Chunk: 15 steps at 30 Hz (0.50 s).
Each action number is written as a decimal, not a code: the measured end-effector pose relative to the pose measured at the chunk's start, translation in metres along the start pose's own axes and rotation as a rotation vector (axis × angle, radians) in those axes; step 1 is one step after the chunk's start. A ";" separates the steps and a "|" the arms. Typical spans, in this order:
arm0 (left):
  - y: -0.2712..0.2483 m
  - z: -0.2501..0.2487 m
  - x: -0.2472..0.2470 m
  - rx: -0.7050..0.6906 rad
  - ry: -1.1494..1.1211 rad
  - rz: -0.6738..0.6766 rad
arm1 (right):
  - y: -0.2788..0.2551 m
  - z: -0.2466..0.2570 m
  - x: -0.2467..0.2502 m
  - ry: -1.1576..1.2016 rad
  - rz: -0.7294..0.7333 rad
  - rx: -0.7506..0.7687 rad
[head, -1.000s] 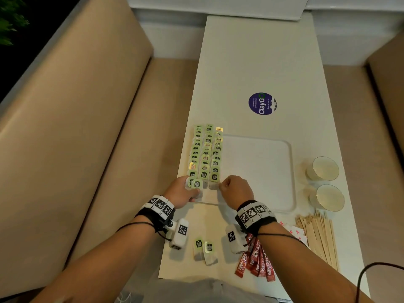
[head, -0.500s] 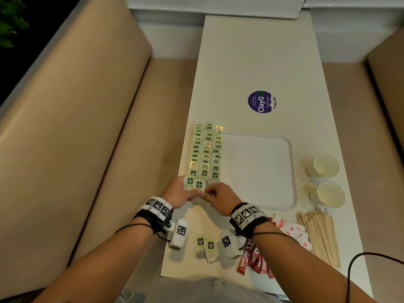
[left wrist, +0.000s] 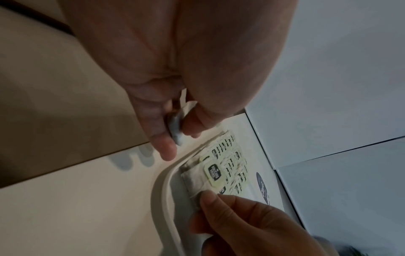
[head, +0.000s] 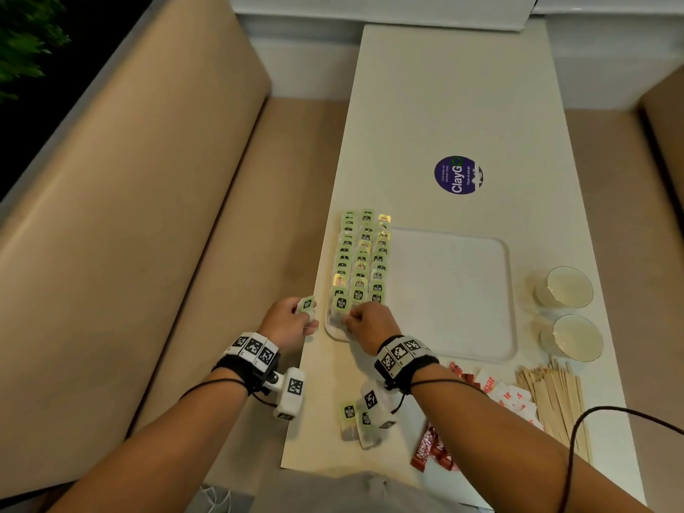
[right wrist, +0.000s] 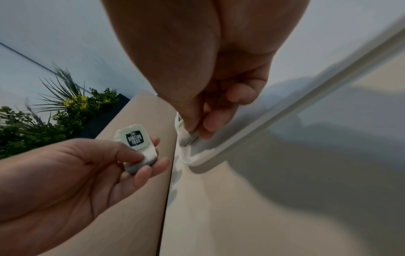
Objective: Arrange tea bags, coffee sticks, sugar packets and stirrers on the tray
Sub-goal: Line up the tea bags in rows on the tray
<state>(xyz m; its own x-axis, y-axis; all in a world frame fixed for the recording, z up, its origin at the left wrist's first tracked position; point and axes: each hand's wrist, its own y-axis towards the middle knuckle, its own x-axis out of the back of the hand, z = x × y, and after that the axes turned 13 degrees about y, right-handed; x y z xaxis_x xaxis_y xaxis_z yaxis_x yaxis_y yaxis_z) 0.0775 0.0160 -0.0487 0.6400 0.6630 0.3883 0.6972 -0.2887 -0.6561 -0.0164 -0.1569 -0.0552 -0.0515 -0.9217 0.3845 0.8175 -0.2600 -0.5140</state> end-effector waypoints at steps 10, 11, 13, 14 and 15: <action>-0.006 0.000 0.002 -0.044 0.041 0.006 | 0.002 0.006 -0.007 -0.064 -0.031 -0.060; -0.006 -0.001 0.001 -0.057 0.056 0.004 | 0.002 0.007 -0.007 -0.062 -0.035 -0.074; -0.006 -0.001 0.001 -0.076 0.074 0.006 | 0.000 0.009 -0.005 -0.050 -0.045 -0.087; -0.007 -0.001 0.001 -0.085 0.087 0.009 | -0.001 0.011 -0.004 -0.039 -0.045 -0.082; -0.006 0.000 0.000 -0.097 0.098 0.013 | -0.003 0.012 -0.002 -0.023 -0.042 -0.076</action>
<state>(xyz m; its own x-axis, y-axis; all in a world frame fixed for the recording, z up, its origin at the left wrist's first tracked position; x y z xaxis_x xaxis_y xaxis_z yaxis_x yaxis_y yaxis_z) 0.0737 0.0177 -0.0443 0.6747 0.5891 0.4446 0.7133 -0.3658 -0.5979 -0.0124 -0.1510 -0.0453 -0.0708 -0.9029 0.4240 0.7688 -0.3202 -0.5536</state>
